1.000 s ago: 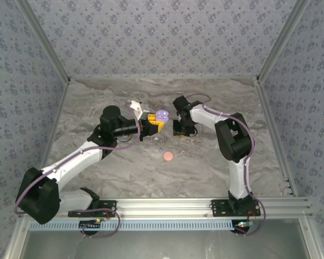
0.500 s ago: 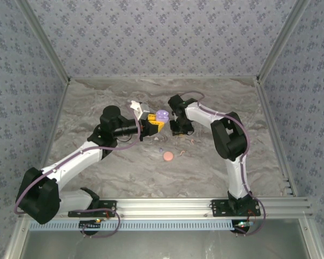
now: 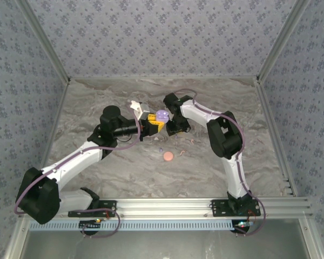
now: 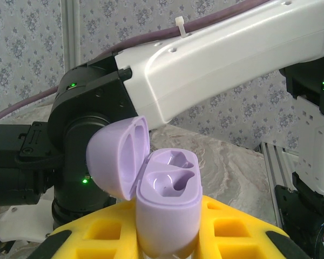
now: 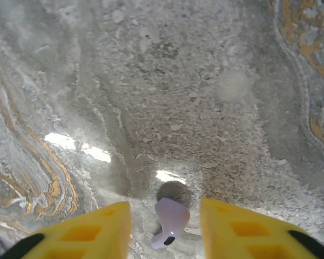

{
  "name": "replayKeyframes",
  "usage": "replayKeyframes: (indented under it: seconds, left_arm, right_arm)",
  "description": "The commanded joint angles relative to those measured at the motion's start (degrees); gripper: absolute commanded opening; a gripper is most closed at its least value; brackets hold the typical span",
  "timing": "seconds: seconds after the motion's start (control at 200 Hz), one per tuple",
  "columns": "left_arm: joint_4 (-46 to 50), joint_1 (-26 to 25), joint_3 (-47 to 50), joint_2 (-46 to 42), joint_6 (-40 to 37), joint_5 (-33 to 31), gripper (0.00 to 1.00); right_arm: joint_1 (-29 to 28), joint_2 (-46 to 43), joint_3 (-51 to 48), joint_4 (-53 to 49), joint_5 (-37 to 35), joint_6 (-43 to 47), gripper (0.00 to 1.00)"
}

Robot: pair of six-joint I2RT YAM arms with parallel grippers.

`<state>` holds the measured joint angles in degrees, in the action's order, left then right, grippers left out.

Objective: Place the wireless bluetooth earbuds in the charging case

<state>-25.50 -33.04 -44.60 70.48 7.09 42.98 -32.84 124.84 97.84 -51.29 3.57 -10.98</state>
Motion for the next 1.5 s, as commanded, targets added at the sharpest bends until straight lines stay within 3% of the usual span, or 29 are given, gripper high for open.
replayKeyframes:
  seconds: [0.0,0.37,0.62,1.104,1.494]
  left_arm:
    - [-0.92,-0.45,-0.31,-1.75,-0.77,0.27,0.22]
    - [-0.73,-0.48,-0.05,-2.1,-0.93,0.37,0.22]
    - [-0.86,-0.5,0.03,-2.22,-0.9,0.4,0.22]
    - [-1.15,-0.46,0.11,-2.1,-0.74,0.46,0.22]
    - [-1.24,-0.52,0.31,-2.19,-0.69,0.47,0.22]
  right_arm:
    - [-0.3,-0.07,1.36,-2.6,-0.77,-1.89,0.46]
    - [-0.19,-4.63,-7.65,6.35,-1.6,-19.38,0.49]
    - [0.13,-4.69,-9.55,8.6,-1.93,-26.11,0.45]
    - [-0.57,-2.43,-7.85,8.28,-1.69,-27.51,0.35]
    - [-1.57,-0.68,-5.22,6.4,-1.73,-26.88,0.35]
